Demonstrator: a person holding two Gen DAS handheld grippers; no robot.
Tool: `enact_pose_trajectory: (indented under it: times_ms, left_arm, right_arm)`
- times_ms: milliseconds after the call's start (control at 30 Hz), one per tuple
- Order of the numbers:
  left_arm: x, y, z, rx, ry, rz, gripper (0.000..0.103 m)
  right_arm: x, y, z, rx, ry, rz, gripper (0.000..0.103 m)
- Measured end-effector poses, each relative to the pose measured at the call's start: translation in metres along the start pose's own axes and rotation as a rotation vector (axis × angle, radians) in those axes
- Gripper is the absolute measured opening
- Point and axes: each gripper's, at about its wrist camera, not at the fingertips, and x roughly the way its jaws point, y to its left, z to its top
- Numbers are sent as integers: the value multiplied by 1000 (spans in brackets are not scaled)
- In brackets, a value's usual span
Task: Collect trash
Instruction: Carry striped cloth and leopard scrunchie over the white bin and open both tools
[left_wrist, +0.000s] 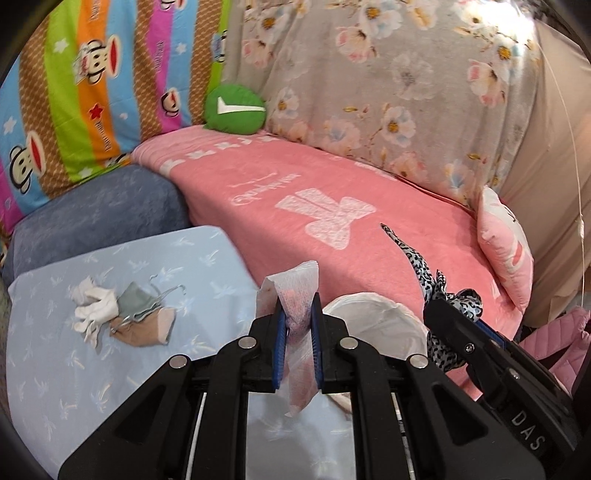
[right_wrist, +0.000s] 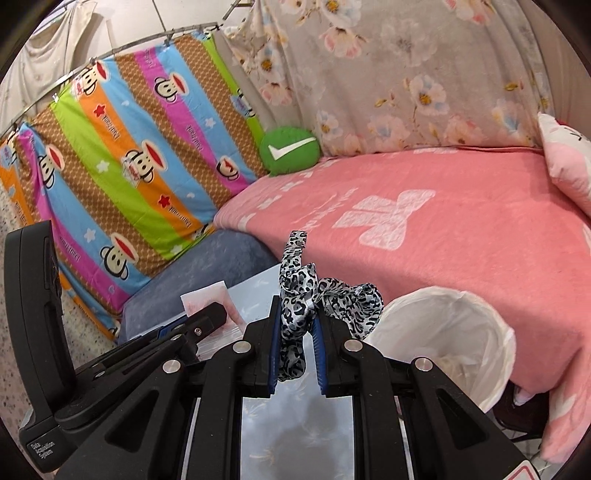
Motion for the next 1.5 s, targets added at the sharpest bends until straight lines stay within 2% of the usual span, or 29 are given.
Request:
enact_pose_trajectory:
  times_ms: [267, 600, 633, 700, 767, 833, 1000, 1500]
  left_arm:
    - [22, -45, 6, 80, 47, -88, 12]
    - [58, -80, 9, 110, 128, -196, 13]
    - [61, -83, 9, 109, 133, -200, 16]
    - [63, -86, 10, 115, 135, -195, 31]
    - [62, -87, 11, 112, 119, -176, 59]
    - [60, -85, 11, 97, 93, -163, 67]
    - [64, -79, 14, 75, 111, -161, 68]
    - [63, -45, 10, -8, 119, -124, 68]
  right_arm:
    - [-12, -49, 7, 49, -14, -74, 15]
    - [-2, -104, 4, 123, 7, -147, 16]
    - [0, -107, 4, 127, 9, -151, 18]
    - [3, -113, 3, 138, 14, -164, 20]
    - [8, -117, 3, 146, 20, -168, 20]
    - [11, -119, 1, 151, 24, -169, 24]
    - [18, -115, 0, 151, 20, -173, 40]
    - [30, -97, -5, 125, 55, -147, 40]
